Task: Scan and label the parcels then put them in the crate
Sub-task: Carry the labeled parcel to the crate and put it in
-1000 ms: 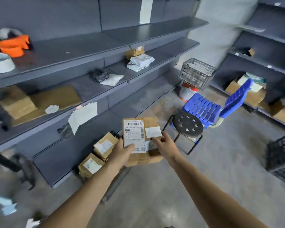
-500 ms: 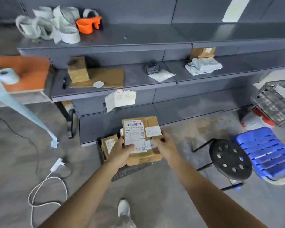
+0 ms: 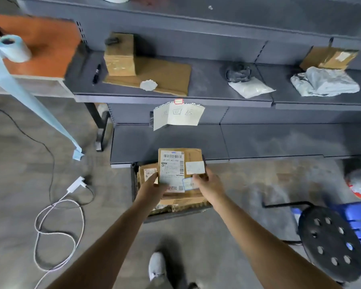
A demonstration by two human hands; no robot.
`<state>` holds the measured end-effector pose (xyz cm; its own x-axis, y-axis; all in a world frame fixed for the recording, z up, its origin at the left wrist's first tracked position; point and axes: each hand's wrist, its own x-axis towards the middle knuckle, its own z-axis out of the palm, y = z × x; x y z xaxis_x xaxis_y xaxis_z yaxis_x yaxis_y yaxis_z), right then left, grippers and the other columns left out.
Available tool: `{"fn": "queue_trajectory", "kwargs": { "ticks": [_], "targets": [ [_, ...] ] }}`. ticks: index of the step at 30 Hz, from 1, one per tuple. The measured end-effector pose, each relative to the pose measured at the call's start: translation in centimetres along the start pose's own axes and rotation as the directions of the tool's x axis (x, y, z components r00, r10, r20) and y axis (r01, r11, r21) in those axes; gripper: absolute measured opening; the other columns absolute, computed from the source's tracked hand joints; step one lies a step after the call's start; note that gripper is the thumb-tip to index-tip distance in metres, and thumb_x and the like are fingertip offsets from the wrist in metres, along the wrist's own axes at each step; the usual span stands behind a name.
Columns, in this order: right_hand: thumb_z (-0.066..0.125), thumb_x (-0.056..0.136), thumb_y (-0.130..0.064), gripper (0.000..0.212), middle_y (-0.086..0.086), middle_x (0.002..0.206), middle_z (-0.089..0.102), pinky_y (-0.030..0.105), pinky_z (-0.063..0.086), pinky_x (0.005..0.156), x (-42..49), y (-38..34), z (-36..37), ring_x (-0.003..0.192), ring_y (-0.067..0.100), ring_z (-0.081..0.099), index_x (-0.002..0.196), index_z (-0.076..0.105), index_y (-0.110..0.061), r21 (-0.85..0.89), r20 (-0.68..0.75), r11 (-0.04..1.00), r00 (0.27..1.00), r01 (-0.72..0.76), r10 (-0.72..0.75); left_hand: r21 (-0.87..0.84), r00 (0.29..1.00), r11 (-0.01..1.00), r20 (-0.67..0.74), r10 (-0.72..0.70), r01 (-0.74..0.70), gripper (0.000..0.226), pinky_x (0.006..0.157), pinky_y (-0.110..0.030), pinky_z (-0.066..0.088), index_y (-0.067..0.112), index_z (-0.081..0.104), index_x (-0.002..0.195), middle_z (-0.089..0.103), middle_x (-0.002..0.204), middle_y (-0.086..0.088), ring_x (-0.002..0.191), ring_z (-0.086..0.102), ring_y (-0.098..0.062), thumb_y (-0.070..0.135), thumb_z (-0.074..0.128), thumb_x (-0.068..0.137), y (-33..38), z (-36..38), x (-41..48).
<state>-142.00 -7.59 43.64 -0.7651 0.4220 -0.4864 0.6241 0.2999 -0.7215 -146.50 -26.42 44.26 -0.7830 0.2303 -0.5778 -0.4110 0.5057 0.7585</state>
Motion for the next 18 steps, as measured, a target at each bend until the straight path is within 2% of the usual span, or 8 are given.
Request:
{"fn": "queue_trajectory", "kwargs": {
  "ticks": [2,5,8,11,14,16,18],
  "targets": [
    [0.058,0.081,-0.05,0.053,-0.008,0.116,0.066,0.035,0.053,0.089,3.0,1.3,2.4,0.103,0.014,0.065,0.131,0.052,-0.034,-0.037,0.041,0.999,0.999,0.019,-0.017,0.004,1.0,1.0,-0.029,-0.011,0.011,0.034,0.083,-0.042,0.057,0.029,0.059,0.123,0.069,0.107,0.007,0.092,0.067,-0.012,0.036,0.057,0.09,-2.7,0.2,3.0],
    [0.059,0.085,-0.047,0.054,-0.005,0.118,0.062,0.028,0.052,0.078,7.7,3.2,6.6,0.097,0.013,0.063,0.135,0.049,-0.029,-0.065,0.076,0.998,0.997,0.02,-0.015,0.007,0.996,0.999,-0.08,-0.045,0.046,0.048,0.081,-0.046,0.058,0.038,0.057,0.12,0.07,0.105,0.011,0.093,0.069,-0.013,0.063,0.052,0.079,-7.5,0.2,8.1],
    [0.057,0.094,-0.036,0.038,-0.005,0.111,0.06,0.016,0.044,0.063,12.5,5.3,11.0,0.084,0.007,0.058,0.127,0.052,-0.02,-0.082,0.141,0.994,0.988,0.067,-0.055,-0.039,0.988,0.994,-0.116,-0.103,0.099,0.033,0.078,-0.046,0.06,0.032,0.055,0.122,0.07,0.105,0.008,0.087,0.07,-0.014,0.048,0.055,0.093,-11.0,-0.1,11.9],
    [0.057,0.093,-0.038,0.042,-0.001,0.118,0.062,0.021,0.047,0.069,16.8,7.9,15.4,0.097,0.015,0.061,0.131,0.051,-0.021,-0.098,0.183,0.988,0.978,0.121,-0.102,-0.055,0.98,0.993,-0.162,-0.113,0.106,0.037,0.084,-0.048,0.057,0.034,0.052,0.129,0.068,0.114,0.008,0.096,0.068,-0.016,0.044,0.056,0.094,-15.0,0.0,15.8],
    [0.058,0.094,-0.031,0.032,-0.004,0.114,0.064,0.018,0.046,0.069,20.0,10.6,18.4,0.099,0.015,0.062,0.124,0.053,-0.02,-0.1,0.213,0.982,0.968,0.16,-0.136,-0.035,0.975,0.992,-0.181,-0.129,0.124,0.035,0.085,-0.043,0.055,0.035,0.05,0.13,0.066,0.112,0.012,0.1,0.064,-0.016,0.039,0.056,0.095,-18.4,0.8,19.0],
    [0.059,0.094,-0.029,0.032,-0.005,0.111,0.064,0.016,0.049,0.069,21.4,11.8,19.9,0.094,0.012,0.063,0.124,0.053,-0.019,-0.11,0.219,0.978,0.964,0.18,-0.153,-0.018,0.971,0.991,-0.198,-0.132,0.131,0.037,0.081,-0.043,0.056,0.039,0.047,0.129,0.065,0.108,0.015,0.098,0.065,-0.017,0.034,0.059,0.094,-19.8,1.3,20.5],
    [0.059,0.093,-0.035,0.042,-0.004,0.116,0.063,0.022,0.055,0.076,23.0,12.8,20.9,0.096,0.011,0.064,0.131,0.05,-0.02,-0.117,0.194,0.974,0.966,0.196,-0.171,0.008,0.968,0.99,-0.213,-0.134,0.139,0.046,0.076,-0.047,0.059,0.043,0.043,0.132,0.066,0.106,0.013,0.09,0.068,-0.023,0.03,0.061,0.092,-20.9,1.9,21.9]
  ]
}}
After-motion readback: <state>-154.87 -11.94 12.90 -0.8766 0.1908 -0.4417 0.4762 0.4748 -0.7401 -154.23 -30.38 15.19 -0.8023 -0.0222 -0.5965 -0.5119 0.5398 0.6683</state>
